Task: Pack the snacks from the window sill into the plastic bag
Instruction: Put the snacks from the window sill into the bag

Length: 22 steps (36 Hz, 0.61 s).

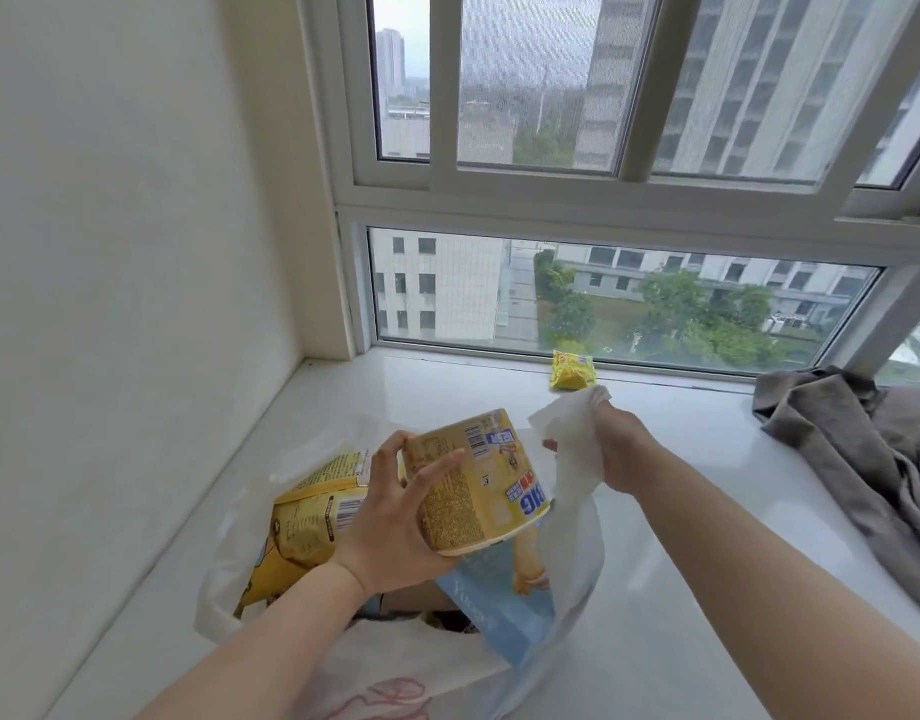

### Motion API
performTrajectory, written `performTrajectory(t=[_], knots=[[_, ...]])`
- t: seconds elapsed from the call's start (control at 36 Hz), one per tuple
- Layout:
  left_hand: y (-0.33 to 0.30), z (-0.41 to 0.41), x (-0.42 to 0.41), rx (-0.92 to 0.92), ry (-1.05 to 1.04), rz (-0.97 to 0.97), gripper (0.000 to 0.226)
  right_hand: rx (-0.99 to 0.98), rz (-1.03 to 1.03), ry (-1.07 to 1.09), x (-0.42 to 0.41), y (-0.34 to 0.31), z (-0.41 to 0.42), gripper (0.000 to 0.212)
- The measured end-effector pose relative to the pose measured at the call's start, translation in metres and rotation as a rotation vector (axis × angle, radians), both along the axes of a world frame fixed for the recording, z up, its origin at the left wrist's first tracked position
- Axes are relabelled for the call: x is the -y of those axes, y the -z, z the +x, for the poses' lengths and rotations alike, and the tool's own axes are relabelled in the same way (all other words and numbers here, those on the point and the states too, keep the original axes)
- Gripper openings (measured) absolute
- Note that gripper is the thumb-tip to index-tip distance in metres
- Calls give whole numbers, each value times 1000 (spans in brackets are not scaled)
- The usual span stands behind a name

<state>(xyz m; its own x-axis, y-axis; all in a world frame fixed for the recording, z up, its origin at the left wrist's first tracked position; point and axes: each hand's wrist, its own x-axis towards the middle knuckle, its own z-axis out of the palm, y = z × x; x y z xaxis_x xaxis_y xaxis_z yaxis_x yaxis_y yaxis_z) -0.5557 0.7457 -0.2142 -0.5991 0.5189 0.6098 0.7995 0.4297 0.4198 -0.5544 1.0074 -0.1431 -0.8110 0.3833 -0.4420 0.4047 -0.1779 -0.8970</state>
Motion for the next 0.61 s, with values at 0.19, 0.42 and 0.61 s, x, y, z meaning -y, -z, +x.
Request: performTrajectory(t=[0.19,0.42,0.61], knots=[[-7,-11,-6,-59,50,-109,103,-288,-461,-53,7,-29,5,34],[-42,-26,-35,-19,61,-415,100,-330,-536,-196,12,-47,14,33],[-38,-28,-82,25,53,-646,95,-354,-555,-146,6,-45,18,32]])
